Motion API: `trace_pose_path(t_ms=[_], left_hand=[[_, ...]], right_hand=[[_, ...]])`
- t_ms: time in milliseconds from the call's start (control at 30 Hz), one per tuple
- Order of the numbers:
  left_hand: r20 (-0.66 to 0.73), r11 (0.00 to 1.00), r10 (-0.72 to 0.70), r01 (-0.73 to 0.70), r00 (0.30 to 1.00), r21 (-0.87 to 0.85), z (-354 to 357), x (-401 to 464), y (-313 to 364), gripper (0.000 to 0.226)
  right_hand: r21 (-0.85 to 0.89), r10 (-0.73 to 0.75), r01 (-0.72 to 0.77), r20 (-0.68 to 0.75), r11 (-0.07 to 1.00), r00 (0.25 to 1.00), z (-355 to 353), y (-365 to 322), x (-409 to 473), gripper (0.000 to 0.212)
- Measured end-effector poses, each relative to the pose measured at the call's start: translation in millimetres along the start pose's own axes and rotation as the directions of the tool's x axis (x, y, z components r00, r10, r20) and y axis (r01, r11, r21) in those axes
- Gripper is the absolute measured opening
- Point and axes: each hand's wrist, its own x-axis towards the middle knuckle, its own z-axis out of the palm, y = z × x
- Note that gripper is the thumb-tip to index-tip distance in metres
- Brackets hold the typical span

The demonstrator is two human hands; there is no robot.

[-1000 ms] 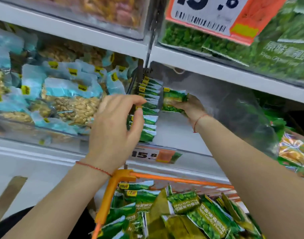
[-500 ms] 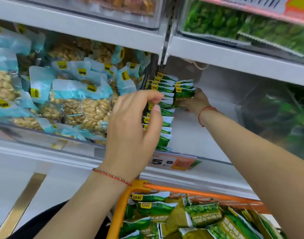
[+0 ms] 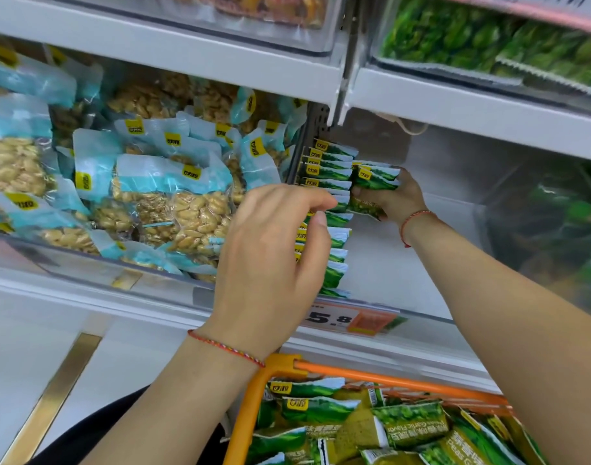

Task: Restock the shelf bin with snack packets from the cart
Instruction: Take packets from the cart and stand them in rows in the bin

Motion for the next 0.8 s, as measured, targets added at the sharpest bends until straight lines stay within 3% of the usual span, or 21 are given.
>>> trace_pose_path(t_ms=[133,267,533,667,800], left_hand=[[0.007,1.000,0.006,-0.006,1.000,0.013,1,0,0,0.021],[0.007,1.000,0.008,-0.008,1.000,0.025,2,-2,-1,0.021],[0.020,0.998,0.024,-0.025,1.000,0.049,2,-2,-4,0.019],[0.026,0.997,0.038,-0.039,0.999,0.064,2,-3,-4,0.019],[0.027,0.996,0.045,-0.047,0.999,0.078,2,-4,-4,0.018]], right_hand=[[-0.013,0.037,-0.037,-0.037,0.999,0.999,-1,-2,-3,0.042],[0.009,0.071,-0.070,-0.142,0.997,0.987,-1,-2,1,0.046],[0.014,0.038,-0.037,-0.105,0.999,0.994,5,-1,4,0.060],[-0.140,-0.082,0.065,-0.119,0.988,0.990,0,6,4,0.062],[-0.390,-0.251,0.178,-0.145,0.904,0.957,-1,7,1,0.055]])
